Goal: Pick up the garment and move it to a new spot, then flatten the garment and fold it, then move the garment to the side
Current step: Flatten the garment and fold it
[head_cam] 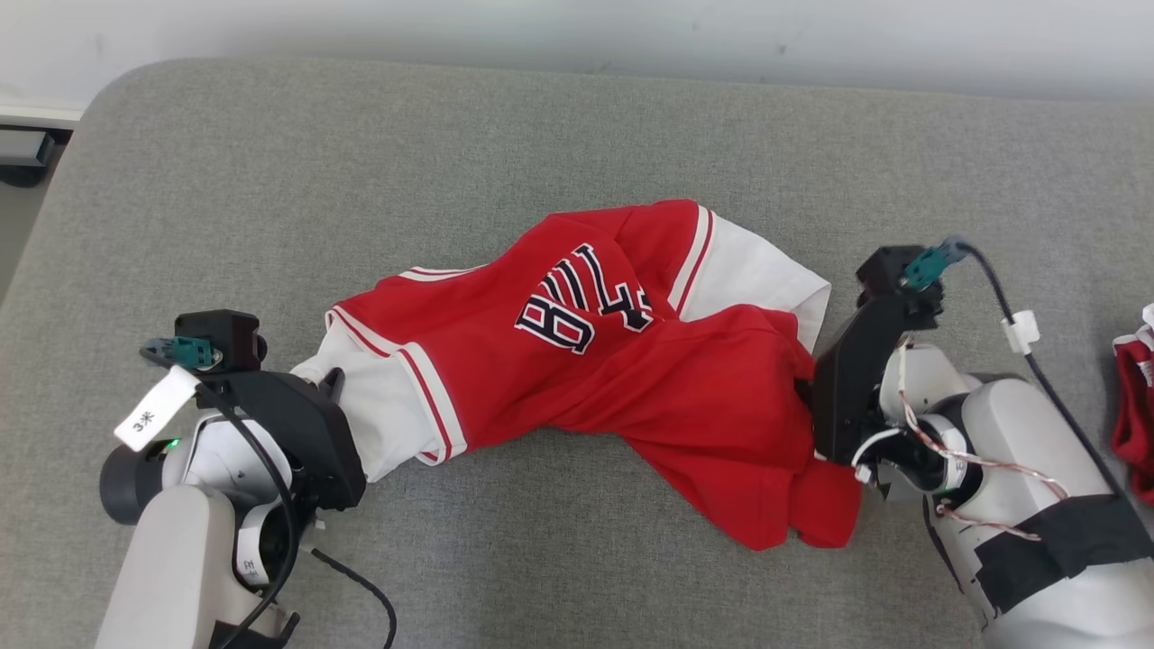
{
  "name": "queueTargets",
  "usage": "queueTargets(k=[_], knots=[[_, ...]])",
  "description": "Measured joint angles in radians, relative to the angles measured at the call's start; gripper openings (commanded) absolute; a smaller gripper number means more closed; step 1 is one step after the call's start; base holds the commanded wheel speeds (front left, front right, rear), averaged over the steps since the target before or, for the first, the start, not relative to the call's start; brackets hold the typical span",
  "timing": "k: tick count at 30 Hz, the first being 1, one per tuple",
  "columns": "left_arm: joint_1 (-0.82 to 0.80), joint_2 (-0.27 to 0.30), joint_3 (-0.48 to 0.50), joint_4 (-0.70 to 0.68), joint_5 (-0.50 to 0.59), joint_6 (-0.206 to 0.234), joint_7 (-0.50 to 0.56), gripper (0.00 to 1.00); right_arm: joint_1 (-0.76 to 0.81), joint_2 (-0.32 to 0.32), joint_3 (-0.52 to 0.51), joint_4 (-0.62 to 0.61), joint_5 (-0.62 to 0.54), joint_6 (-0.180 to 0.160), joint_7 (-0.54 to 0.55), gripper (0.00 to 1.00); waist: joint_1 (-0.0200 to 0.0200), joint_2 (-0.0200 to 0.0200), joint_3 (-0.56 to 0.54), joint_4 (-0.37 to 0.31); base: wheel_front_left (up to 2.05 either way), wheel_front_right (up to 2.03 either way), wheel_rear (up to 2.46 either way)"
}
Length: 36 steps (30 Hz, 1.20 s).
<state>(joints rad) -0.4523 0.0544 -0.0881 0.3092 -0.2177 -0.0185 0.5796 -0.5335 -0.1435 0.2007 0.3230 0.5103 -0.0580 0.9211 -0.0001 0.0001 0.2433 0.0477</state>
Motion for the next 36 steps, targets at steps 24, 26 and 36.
queueTargets(k=[24, 26, 36], knots=[[0.002, -0.005, -0.026, -0.021, 0.000, -0.001, -0.007, 0.00, -0.006, 0.019, -0.048, -0.021, -0.001, -0.040, -0.041, 1.00, 0.0001, -0.0002, 0.021, 0.004, 0.00, 0.00, 0.00], [0.001, -0.005, -0.030, -0.021, 0.000, -0.001, -0.007, 0.00, -0.007, 0.019, -0.064, -0.006, -0.001, -0.048, -0.042, 1.00, 0.0001, -0.0001, 0.027, 0.010, 0.00, 0.00, 0.00], [-0.002, -0.008, -0.032, -0.015, 0.000, -0.001, -0.007, 0.00, -0.034, 0.043, -0.062, 0.030, -0.001, -0.049, -0.060, 0.17, 0.0001, -0.0001, 0.045, 0.032, 0.00, 0.00, 0.00]])
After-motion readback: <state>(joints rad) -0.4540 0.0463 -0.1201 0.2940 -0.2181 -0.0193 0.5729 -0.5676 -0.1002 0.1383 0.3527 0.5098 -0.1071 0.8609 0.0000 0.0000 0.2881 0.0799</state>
